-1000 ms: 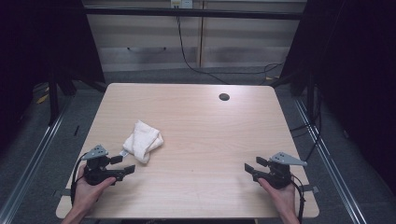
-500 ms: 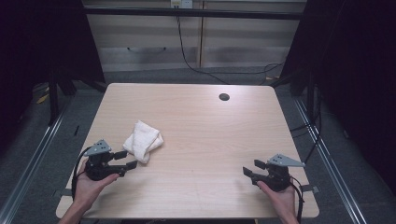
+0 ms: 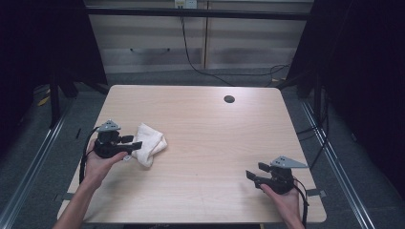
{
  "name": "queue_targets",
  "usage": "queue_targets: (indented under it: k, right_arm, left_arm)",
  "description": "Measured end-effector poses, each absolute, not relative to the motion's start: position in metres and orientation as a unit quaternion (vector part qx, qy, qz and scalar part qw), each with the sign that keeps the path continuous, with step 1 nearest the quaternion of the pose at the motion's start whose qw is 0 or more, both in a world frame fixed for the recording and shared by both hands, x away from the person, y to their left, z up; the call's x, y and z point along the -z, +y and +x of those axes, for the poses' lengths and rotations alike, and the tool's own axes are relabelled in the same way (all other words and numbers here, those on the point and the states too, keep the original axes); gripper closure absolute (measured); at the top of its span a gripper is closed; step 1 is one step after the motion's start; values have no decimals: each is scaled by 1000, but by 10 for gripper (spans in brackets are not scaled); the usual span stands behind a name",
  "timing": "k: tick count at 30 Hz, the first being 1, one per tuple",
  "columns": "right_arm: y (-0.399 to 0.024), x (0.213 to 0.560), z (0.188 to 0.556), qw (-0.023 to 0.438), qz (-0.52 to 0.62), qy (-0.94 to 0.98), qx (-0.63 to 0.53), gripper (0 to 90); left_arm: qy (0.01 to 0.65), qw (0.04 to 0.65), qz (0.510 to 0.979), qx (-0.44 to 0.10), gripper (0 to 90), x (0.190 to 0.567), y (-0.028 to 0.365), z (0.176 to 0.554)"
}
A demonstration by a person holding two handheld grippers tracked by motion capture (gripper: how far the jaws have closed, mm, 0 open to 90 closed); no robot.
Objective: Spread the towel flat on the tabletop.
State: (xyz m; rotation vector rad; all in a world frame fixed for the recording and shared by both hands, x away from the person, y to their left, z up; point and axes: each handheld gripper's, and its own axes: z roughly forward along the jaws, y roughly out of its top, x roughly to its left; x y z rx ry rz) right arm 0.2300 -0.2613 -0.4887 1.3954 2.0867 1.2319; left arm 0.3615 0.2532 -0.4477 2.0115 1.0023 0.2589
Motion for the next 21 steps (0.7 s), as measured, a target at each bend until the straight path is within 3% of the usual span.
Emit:
queue_targets:
  k: [5, 13, 16, 18, 19, 21]
  right_arm:
    - [-261, 490, 232, 167, 490, 738, -432, 348]
    - [-260, 491, 229, 162, 484, 744, -431, 341]
    - [-259, 491, 229, 161, 483, 745, -431, 338]
    - [-259, 491, 229, 161, 482, 746, -430, 337]
    - [-259, 491, 229, 163, 484, 747, -426, 337]
    - [-259, 491, 229, 163, 484, 748, -423, 337]
  left_arm:
    - [415, 388, 818, -97, 315, 468, 244, 372]
    - [425, 363, 823, -98, 261, 489, 244, 380]
    - [424, 365, 824, -90, 284, 497, 244, 381]
    - [423, 372, 822, -83, 347, 498, 245, 380]
    - [419, 380, 822, -75, 425, 499, 245, 379]
    - [418, 383, 820, -76, 439, 499, 245, 378]
